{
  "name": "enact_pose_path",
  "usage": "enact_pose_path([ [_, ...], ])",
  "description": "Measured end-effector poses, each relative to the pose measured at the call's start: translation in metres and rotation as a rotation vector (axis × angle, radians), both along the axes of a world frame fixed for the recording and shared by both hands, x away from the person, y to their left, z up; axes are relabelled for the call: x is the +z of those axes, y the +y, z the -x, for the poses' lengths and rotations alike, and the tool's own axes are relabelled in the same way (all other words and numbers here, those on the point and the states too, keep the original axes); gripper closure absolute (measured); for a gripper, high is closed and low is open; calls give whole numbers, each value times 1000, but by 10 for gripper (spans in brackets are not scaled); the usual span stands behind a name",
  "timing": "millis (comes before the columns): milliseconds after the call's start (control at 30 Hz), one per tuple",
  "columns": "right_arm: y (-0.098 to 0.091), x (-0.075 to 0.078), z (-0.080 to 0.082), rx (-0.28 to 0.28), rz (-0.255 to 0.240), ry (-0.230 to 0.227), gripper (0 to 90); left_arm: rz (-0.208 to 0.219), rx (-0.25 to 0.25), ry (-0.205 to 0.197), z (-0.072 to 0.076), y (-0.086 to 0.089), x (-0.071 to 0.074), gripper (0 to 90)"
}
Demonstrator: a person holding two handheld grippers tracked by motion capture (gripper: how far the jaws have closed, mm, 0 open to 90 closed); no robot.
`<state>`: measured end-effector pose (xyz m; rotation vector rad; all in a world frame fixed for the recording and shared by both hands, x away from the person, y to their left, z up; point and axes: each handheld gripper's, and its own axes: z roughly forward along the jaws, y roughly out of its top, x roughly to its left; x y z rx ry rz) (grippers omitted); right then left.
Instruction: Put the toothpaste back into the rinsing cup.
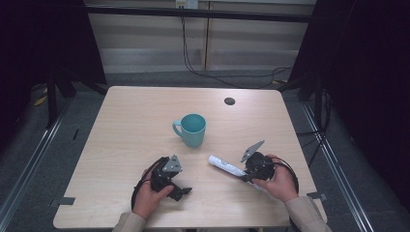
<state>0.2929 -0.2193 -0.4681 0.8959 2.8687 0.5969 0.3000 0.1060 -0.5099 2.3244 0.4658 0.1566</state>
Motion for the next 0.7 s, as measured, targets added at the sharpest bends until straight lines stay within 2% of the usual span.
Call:
enact_pose_path([
  [233, -3, 3, 1, 9, -17, -27, 778, -3, -4, 11, 0, 0, 1, 1],
  [267, -4, 5, 2, 7, -22, -19, 778, -5, -10, 9, -1, 1, 1, 1],
  [333, -5, 8, 3, 27, -17, -23, 778, -3, -3, 10, 1, 1, 1, 1],
  [400, -6, 12, 5, 39, -19, -24, 778, -25, 5, 25, 2, 0, 5, 22],
  [433, -6, 13, 6, 46, -24, -26, 778, -18, 6, 32, 2, 0, 7, 45],
  [500, -5, 15, 7, 61, -24, -14, 778, -20, 18, 19, 3, 0, 15, 84],
  [600, -2, 16, 8, 78, -8, -6, 778, -23, 3, 3, 1, 2, 32, 138],
  [633, 0, 17, 8, 97, -11, -7, 777, -33, -5, 6, -2, 1, 42, 153],
  [667, 0, 17, 8, 97, -11, -7, 777, -33, -5, 6, -2, 1, 42, 153],
  [700, 2, 18, 8, 96, -10, 0, 777, -45, -17, 4, -4, -1, 49, 153],
])
